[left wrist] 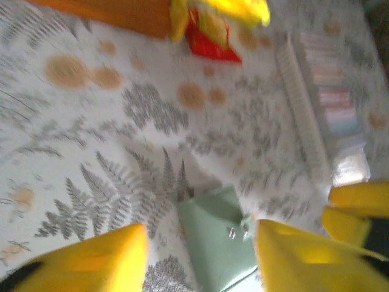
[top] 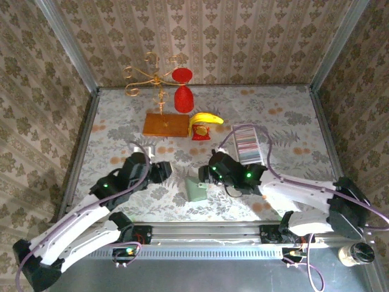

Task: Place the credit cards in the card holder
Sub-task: Close the button on the card holder.

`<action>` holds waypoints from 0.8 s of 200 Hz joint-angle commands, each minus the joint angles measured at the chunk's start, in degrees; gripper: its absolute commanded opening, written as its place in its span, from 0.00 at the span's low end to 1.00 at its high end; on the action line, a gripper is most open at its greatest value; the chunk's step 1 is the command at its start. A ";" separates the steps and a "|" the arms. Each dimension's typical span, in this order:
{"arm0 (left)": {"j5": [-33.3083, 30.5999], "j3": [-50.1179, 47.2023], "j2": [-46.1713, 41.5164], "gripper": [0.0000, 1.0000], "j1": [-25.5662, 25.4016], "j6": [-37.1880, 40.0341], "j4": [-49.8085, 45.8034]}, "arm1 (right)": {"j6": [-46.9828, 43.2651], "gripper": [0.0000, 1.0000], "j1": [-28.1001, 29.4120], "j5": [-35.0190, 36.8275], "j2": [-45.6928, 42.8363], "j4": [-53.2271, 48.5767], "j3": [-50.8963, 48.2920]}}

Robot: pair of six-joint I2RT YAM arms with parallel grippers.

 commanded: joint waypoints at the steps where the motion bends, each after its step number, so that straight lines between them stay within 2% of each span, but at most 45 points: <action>1: 2.58 -4.01 3.70 0.34 -5.11 -4.61 7.78 | 0.94 0.66 1.34 -1.48 3.68 -2.16 -0.17; 25: 1.97 -6.57 10.52 0.29 -8.41 -8.11 13.88 | 0.70 0.66 2.70 -2.57 8.98 -0.87 1.51; 47: 3.46 -8.43 15.91 0.16 -8.52 -10.16 19.84 | 0.13 0.65 3.07 -4.15 13.08 -1.35 4.08; 80: 3.74 -9.16 20.55 0.15 -7.95 -11.17 24.71 | -0.03 0.58 3.25 -4.25 15.58 -1.78 6.16; 125: 9.57 -10.48 25.84 0.12 -5.71 -12.47 32.38 | -0.20 0.48 3.38 -2.99 17.87 -4.54 8.84; 160: 11.86 -11.91 27.87 0.09 -3.06 -13.04 35.61 | -0.44 0.46 3.43 -2.00 19.89 -6.61 10.86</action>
